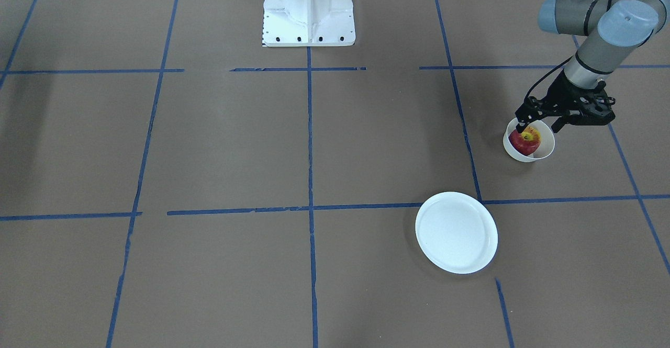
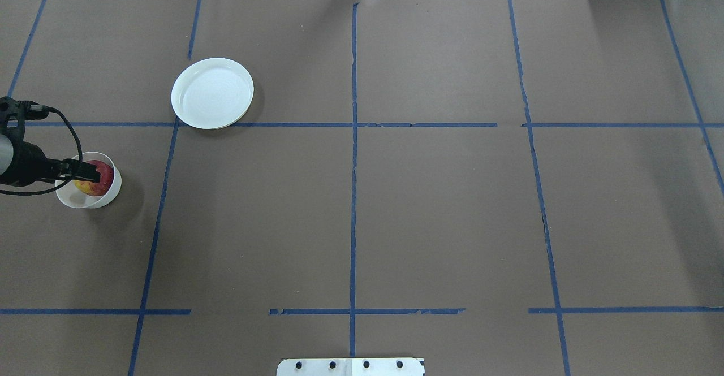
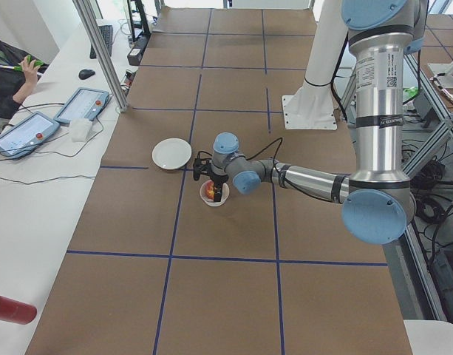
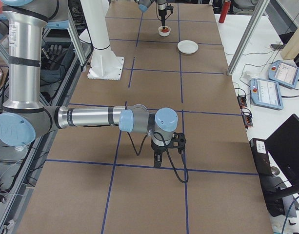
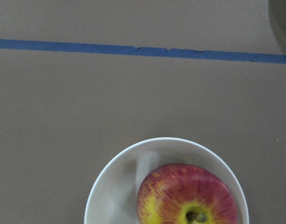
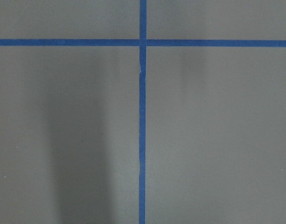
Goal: Move apple from plate to bowl
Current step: 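Lower the apple into the bowl, open the left gripper and withdraw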
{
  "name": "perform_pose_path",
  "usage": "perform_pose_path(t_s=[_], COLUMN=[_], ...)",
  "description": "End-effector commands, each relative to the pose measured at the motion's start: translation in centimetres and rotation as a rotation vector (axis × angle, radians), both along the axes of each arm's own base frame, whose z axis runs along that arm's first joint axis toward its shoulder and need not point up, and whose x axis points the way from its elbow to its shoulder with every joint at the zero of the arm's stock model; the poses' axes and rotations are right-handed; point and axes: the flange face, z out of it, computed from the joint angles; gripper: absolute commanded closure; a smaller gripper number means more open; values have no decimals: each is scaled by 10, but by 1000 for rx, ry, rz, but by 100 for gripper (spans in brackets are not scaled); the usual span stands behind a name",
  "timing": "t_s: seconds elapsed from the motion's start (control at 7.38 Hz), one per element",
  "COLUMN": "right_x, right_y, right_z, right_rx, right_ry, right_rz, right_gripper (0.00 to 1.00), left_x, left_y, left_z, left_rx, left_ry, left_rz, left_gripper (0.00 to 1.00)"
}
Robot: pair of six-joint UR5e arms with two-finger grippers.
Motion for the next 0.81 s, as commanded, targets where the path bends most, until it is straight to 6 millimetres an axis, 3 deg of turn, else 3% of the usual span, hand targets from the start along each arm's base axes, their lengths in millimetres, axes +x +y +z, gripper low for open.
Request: perform_pose_path(t_s=[0.0,0.14,0.27,0.41,0.54,0.68], right_x=[0,0,0,0,0,0], right_y=[0,0,0,-1,0,0], right_z=[0,0,1,-1,0,0], right_rx=[0,-1,-1,1,0,-1], right_ry=[0,0,0,0,0,0], right_rz=[-1,0,-1,0,-1,0], right_gripper=[0,0,0,0,0,0], left_x=[-46,-78,-116,-144,-173,-214], left_y=[-15,-28,-47,-51,-55,-57], left_z=[-18,-24,-47,-50,-44,-28], left_rx=[80,122,196,228,263,257], left_ry=[32,7,-40,-81,-110,-140], left_rz=[60,118,133,174,228,250], left_gripper=[0,0,0,0,0,0])
